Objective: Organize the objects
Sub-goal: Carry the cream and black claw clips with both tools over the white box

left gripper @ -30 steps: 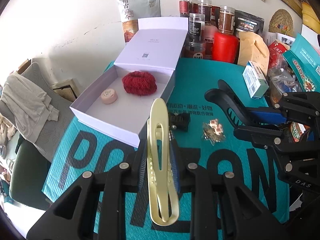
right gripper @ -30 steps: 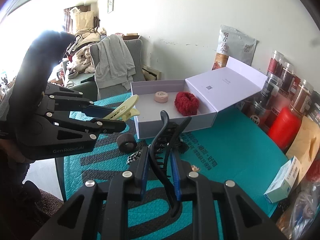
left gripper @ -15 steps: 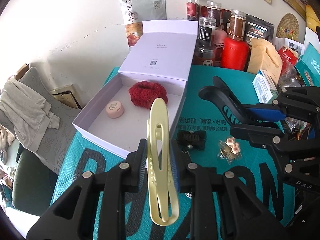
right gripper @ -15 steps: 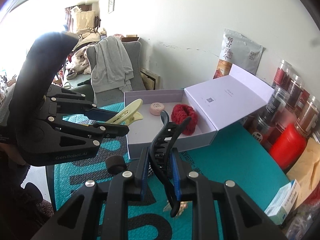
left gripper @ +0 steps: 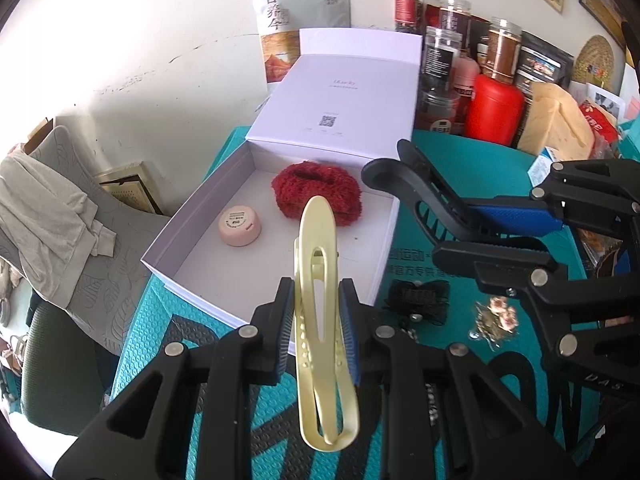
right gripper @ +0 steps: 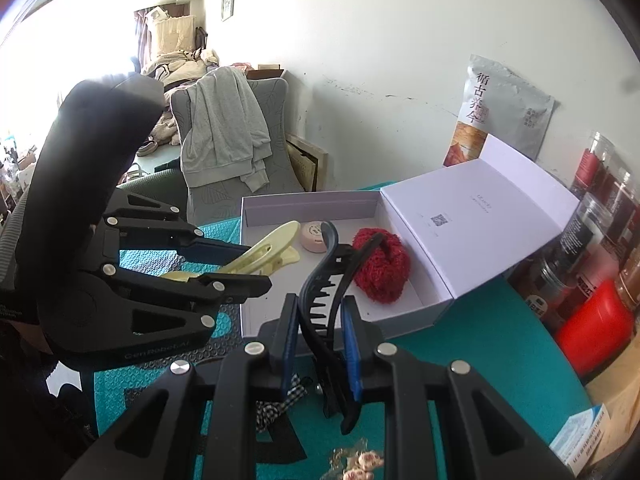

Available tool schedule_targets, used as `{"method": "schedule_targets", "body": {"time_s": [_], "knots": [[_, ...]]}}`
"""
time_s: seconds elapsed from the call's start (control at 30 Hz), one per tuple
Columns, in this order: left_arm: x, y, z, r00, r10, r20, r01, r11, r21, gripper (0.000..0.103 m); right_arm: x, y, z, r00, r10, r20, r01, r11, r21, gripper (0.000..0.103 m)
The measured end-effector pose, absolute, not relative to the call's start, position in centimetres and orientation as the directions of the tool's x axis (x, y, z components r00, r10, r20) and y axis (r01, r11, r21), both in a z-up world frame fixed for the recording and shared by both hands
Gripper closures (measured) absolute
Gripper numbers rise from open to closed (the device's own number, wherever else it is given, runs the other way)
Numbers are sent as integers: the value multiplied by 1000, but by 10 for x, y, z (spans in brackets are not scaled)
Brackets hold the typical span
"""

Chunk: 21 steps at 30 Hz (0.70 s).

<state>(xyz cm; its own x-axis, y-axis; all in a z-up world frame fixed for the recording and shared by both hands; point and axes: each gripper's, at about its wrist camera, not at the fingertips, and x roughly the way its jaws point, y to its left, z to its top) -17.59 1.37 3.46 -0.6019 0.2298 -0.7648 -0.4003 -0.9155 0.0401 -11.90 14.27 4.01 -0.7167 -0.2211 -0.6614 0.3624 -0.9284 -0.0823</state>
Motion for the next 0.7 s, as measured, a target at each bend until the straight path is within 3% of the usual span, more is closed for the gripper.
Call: {"method": "schedule_targets", "body": {"time_s": [0.7], "knots": [[-275, -10, -7, -573, 194, -796, -381, -923, 49, 82, -207, 141, 4, -663, -202, -721, 368, -926, -79, 83]]}}
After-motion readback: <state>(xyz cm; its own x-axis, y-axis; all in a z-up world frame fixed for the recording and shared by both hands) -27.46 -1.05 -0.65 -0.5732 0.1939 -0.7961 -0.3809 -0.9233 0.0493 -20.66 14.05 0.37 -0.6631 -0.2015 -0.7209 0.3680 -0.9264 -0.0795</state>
